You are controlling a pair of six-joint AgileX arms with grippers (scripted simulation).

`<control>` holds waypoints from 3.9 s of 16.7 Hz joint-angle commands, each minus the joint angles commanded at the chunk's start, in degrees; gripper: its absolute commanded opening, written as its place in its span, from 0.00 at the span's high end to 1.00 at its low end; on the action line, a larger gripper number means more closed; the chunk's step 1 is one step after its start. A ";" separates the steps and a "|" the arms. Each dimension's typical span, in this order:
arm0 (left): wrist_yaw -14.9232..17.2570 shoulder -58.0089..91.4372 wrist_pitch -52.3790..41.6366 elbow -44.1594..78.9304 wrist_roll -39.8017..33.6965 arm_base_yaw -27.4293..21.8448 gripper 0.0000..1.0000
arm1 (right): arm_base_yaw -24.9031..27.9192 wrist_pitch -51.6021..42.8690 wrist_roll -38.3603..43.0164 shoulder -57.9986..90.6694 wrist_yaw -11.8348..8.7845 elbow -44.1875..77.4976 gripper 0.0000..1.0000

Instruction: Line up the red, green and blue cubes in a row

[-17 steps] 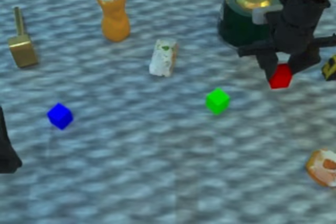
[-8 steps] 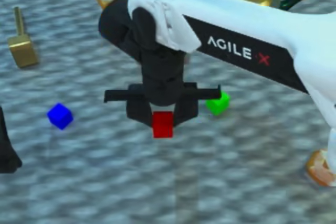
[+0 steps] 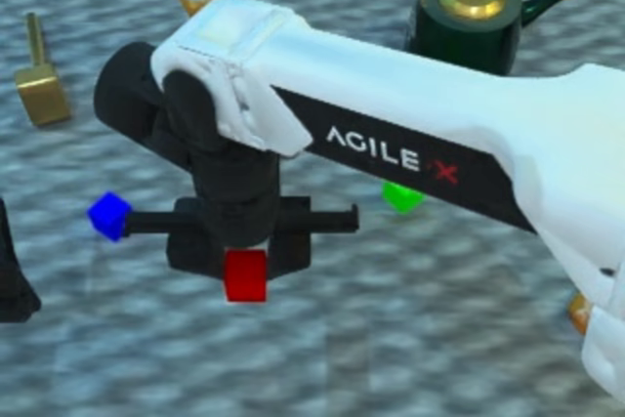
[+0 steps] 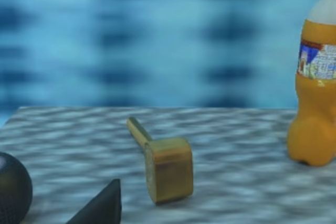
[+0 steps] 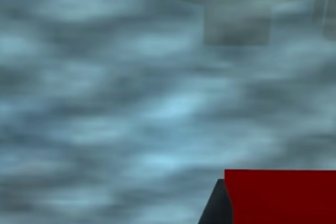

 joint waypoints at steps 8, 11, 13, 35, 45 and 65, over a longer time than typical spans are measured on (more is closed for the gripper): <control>0.00 0.00 0.00 0.00 0.00 0.00 0.00 | 0.07 11.39 0.13 1.07 -0.06 -9.79 1.00; 0.00 0.00 0.00 0.00 0.00 0.00 0.00 | 0.22 14.61 0.24 1.73 0.03 -12.89 1.00; 0.00 0.00 0.00 0.00 0.00 0.00 0.00 | 0.22 14.64 0.24 1.74 0.03 -12.91 1.00; 0.00 0.00 0.00 0.00 0.00 0.00 0.00 | 0.22 14.64 0.24 1.74 0.03 -12.91 0.00; 0.00 0.00 0.00 0.00 0.00 0.00 0.00 | 0.84 0.68 0.43 -0.42 0.00 -1.20 0.00; 0.00 0.00 0.00 0.00 0.00 0.00 0.00 | -20.69 -0.36 -54.08 3.36 -1.65 0.93 0.00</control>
